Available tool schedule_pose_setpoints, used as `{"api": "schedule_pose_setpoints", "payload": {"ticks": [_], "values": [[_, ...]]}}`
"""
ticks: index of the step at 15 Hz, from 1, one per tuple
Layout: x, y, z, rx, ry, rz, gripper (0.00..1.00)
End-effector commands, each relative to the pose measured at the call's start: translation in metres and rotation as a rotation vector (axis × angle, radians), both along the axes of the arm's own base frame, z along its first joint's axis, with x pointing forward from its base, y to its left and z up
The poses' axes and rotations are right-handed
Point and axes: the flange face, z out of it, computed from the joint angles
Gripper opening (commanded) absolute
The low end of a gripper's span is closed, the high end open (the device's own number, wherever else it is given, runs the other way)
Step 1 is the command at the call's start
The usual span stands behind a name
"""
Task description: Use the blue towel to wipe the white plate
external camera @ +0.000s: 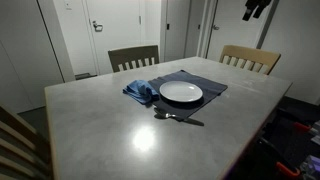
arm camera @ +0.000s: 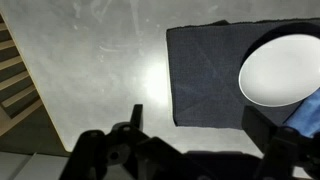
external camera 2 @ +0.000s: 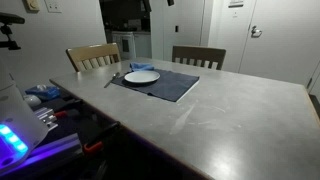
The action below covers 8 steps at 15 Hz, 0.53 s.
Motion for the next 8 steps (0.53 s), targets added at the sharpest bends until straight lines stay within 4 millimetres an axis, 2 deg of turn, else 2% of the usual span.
{"api": "schedule_pose_setpoints", "payload": {"ticks": [1,8], "values": [[0.000,0.000,0.001,0.000,0.001,0.000,1.00],[0.026,0.010,0.025,-0.070,-0.037,0.052,1.00]]}}
